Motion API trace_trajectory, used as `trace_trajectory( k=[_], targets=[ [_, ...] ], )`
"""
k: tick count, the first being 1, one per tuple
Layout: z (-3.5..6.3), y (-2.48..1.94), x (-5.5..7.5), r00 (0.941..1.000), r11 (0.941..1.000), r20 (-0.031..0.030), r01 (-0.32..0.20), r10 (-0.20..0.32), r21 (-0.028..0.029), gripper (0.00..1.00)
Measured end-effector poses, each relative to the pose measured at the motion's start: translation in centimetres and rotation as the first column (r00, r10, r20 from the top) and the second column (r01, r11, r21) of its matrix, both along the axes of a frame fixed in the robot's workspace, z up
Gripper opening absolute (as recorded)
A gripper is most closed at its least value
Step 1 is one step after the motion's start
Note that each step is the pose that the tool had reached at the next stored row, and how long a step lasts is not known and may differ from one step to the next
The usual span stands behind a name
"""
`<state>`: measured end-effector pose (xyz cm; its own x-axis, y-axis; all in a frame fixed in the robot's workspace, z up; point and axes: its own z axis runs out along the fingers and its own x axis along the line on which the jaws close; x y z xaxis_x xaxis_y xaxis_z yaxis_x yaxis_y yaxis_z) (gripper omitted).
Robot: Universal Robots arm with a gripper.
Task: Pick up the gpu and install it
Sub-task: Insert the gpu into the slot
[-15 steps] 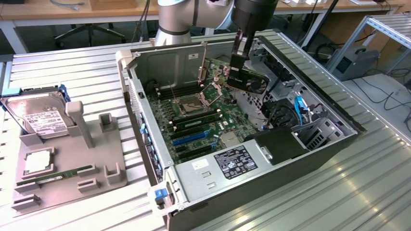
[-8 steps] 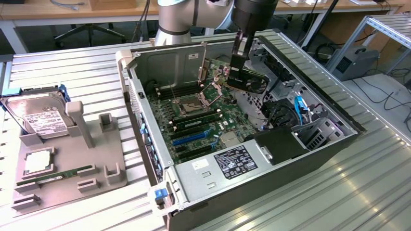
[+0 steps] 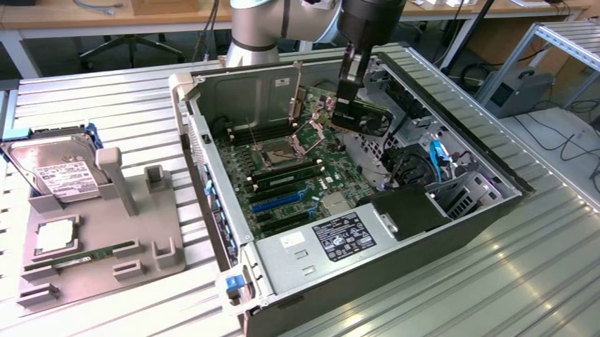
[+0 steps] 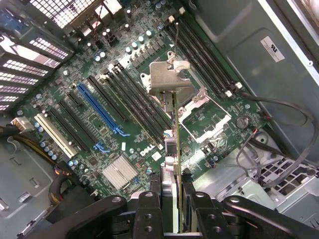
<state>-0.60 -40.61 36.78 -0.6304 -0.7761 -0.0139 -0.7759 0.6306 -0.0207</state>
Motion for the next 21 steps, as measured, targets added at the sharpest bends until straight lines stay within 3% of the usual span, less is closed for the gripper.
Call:
trace_trajectory(
  k=[21],
  targets=[
    [-0.06,0.0,0.0,0.9994,0.9994,0.0,-0.035,0.035,-0.0034,0.27]
  ],
)
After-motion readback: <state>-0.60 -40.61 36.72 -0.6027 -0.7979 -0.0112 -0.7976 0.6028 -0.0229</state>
